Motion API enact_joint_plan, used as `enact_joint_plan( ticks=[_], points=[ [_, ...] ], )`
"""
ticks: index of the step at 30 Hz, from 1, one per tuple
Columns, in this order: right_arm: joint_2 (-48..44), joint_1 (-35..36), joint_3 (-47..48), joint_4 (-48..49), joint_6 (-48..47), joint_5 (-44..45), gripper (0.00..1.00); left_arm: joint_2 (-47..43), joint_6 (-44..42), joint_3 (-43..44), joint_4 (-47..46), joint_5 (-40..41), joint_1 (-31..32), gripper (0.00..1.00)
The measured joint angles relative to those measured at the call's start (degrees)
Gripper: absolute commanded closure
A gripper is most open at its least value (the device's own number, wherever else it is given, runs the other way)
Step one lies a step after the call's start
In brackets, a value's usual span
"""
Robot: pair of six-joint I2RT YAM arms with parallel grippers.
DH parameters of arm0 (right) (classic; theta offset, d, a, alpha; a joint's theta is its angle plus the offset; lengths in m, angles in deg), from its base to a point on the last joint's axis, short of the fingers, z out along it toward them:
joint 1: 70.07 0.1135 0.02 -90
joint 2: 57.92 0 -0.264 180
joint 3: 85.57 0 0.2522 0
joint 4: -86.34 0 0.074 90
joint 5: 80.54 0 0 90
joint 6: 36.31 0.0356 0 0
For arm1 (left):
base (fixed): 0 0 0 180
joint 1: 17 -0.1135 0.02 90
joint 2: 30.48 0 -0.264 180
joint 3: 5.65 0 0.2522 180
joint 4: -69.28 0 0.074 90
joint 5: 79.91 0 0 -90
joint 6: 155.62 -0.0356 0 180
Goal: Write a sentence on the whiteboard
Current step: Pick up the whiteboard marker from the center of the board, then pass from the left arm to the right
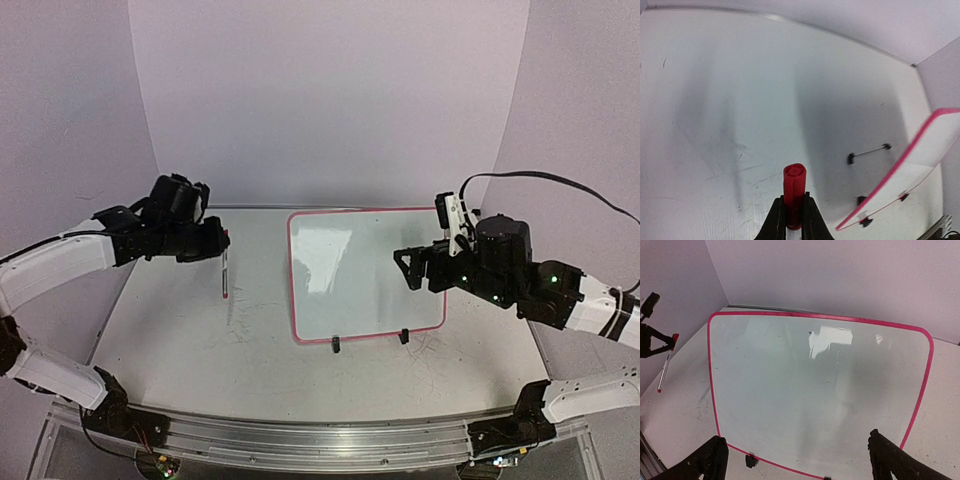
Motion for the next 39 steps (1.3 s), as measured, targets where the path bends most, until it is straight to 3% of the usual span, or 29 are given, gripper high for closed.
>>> enact_joint_plan(
  ticks=[4,8,12,19,28,34,37,39],
  points=[
    [4.21,0.0,2.59,1.44,-1.24,0.22,0.02,-5.95,-0.22,1.22,-6.93,-4.25,-0.1,1.0],
    [8.36,-0.67,4.5,3.59,-2.76,-2.27,0.02,-5.06,1.68,1.49,-17.07,-9.95,0.0,1.0],
    [12.3,-3.12,7.57,6.57,-1.9,-12.72,0.02,0.79,5.06,2.13,-29.38,-12.88,2.34,1.0],
    [14.82,-4.76,9.7,14.18,2.99,-30.09,0.03,15.18,4.0,9.84,-40.77,-12.84,12.51,1.0],
    [15.82,-4.74,8.46,25.79,11.9,-36.28,0.46,19.62,8.74,6.04,-63.06,-13.47,15.57,1.0],
    [16.72,-4.74,5.03,33.72,16.4,-37.08,0.6,19.61,11.21,2.46,-71.65,-13.45,16.16,1.0],
    [18.38,-4.74,5.03,37.02,18.18,-37.62,0.83,19.61,12.5,1.29,-74.7,-14.01,16.29,1.0],
    [19.17,-4.74,5.04,38.24,19.07,-37.89,0.94,19.59,12.77,0.84,-76.3,-14.38,16.29,1.0]
  ],
)
